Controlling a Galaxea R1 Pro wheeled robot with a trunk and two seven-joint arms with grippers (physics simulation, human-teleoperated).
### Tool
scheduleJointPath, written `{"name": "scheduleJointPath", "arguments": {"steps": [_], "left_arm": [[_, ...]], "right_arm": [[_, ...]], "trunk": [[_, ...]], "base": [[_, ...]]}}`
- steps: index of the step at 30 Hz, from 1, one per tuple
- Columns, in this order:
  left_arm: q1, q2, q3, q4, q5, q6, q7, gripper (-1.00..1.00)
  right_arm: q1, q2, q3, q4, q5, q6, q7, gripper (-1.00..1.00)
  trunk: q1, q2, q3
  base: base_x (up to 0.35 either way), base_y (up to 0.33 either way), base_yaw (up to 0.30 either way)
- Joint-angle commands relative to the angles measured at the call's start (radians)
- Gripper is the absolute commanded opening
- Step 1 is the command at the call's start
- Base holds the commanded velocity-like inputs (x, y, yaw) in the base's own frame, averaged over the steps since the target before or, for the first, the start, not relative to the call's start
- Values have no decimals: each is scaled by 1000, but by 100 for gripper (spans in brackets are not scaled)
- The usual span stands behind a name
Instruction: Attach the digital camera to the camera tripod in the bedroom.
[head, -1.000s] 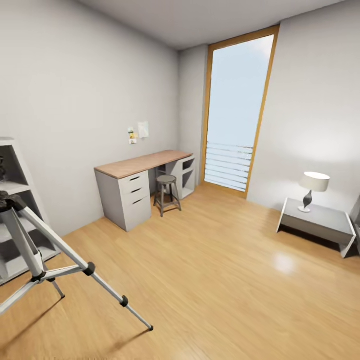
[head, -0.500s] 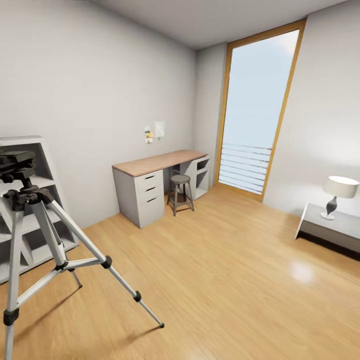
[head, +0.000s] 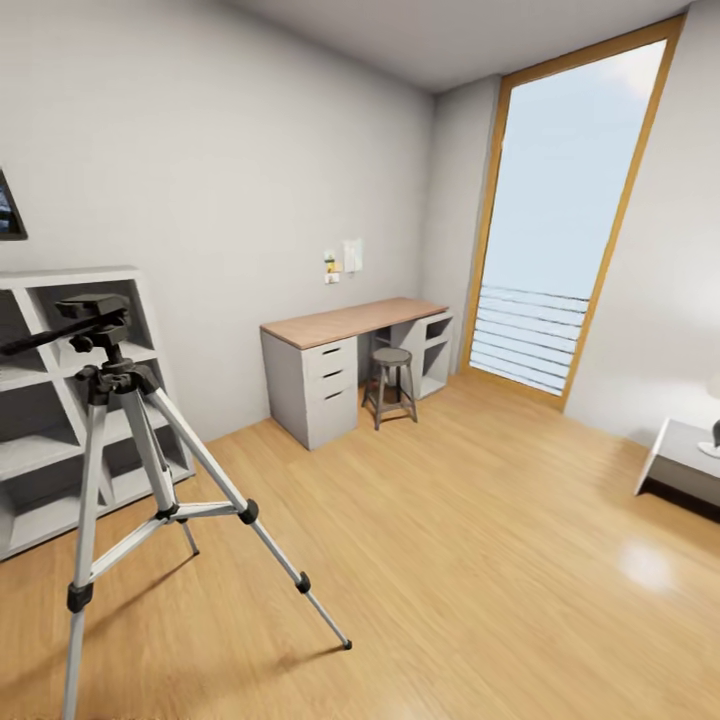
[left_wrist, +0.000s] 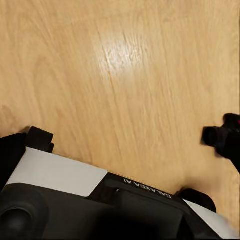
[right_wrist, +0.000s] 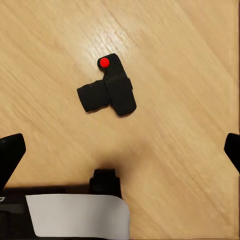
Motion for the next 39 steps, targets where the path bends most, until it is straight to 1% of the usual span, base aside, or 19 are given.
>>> {"name": "scheduleJointPath", "arguments": {"steps": [1,3,8,10,13,14,17,20,24,29,31,32,39], "left_arm": [[0,0,4,-13,18,19,1,100],[0,-2,10,-40,43,50,9,100],[-2,-4,13,-58,57,66,47,100],[-3,-5,13,-61,59,68,52,100],[-4,-6,14,-87,89,83,68,100],[-4,-6,14,-87,89,83,68,100],[-4,-6,13,-106,130,99,78,100],[-4,-5,14,-126,164,108,100,100],[-4,-6,14,-144,206,114,144,100],[-4,-6,13,-153,274,113,202,100],[-4,-6,13,-155,295,111,220,100],[-4,-5,12,-155,312,106,235,100],[-3,-5,8,-157,324,89,247,100]], "right_arm": [[-1,-1,0,-3,1,7,0,100],[-6,-3,0,-3,1,9,0,100],[-9,-4,0,-12,1,11,0,100],[-9,-4,0,-15,1,12,0,100],[-10,-5,0,-29,0,16,0,100],[-10,-5,0,-32,0,16,0,100],[-10,-5,0,-36,0,17,0,100],[-11,-5,0,-42,0,18,0,100],[-11,-4,0,-46,0,18,0,100],[-13,-2,-1,-60,0,21,0,100],[-13,-2,-1,-68,0,24,0,100],[-14,-2,-1,-80,0,35,0,100],[-14,-3,-1,-108,0,62,0,100]], "trunk": [[0,-1,-1],[0,-1,-1],[0,-1,-2],[0,-1,-2],[0,-1,-2],[0,-1,-2],[0,-1,-2],[0,-1,-2],[0,-1,-2],[0,-1,-2],[0,-1,-2],[0,-1,-2],[0,-1,-2]], "base": [[0,0,48],[0,0,25],[0,0,11],[0,0,5],[0,0,2],[0,0,1],[0,0,1],[-24,0,1],[-141,0,0],[-255,-10,0],[-203,-24,0],[-92,-11,0],[-51,-6,0]]}}
